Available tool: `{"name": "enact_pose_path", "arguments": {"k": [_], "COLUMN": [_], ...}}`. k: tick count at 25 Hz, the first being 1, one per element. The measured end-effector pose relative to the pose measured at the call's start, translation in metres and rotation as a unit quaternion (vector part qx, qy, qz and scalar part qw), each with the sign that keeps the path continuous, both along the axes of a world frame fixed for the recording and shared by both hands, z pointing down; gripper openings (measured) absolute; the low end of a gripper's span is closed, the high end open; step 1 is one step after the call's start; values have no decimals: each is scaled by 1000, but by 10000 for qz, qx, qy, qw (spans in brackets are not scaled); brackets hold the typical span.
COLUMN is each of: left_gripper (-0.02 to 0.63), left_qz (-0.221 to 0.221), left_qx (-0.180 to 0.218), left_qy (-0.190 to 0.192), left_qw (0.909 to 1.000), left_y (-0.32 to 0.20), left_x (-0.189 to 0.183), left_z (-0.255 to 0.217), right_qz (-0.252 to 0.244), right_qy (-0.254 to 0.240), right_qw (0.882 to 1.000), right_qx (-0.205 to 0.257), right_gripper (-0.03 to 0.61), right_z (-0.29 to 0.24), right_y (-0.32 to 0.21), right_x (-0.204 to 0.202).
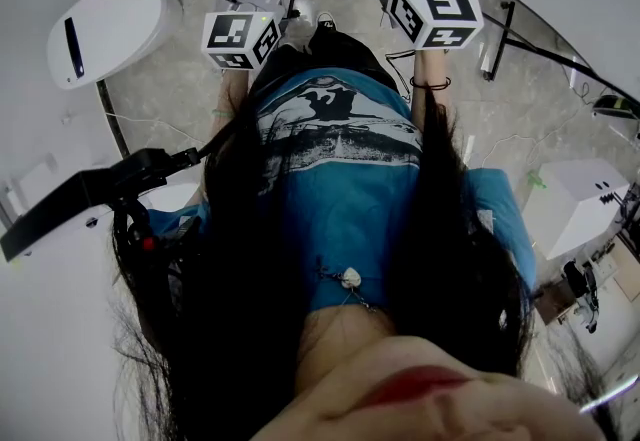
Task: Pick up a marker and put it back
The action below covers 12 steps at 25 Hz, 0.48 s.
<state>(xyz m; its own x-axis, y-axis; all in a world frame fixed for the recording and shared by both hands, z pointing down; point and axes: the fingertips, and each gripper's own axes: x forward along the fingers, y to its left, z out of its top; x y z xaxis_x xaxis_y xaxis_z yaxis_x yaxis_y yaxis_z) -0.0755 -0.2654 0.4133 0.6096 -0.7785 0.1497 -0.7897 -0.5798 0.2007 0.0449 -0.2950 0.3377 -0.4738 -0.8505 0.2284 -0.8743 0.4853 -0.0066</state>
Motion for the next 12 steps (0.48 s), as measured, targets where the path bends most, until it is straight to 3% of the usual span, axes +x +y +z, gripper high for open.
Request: {"name": "enact_pose_path", "arguments": {"k": [7,12], "left_gripper": [2,2], "left_qz": [-56,-169], "left_qx": [2,-34], "left_qy": [-44,-68], "left_qw": [10000,9998], "left_y": [-1,-1], "left_x": [-3,-10], "left_z": [1,4], "right_qz": [-110,-408], "right_qy": [438,1043], "right_qw": [9990,9933], "right_qx": [-75,-301], "right_gripper": [67,67], "right_z": [18,56], "right_y": [-10,-20], "right_x": [-7,-24]}}
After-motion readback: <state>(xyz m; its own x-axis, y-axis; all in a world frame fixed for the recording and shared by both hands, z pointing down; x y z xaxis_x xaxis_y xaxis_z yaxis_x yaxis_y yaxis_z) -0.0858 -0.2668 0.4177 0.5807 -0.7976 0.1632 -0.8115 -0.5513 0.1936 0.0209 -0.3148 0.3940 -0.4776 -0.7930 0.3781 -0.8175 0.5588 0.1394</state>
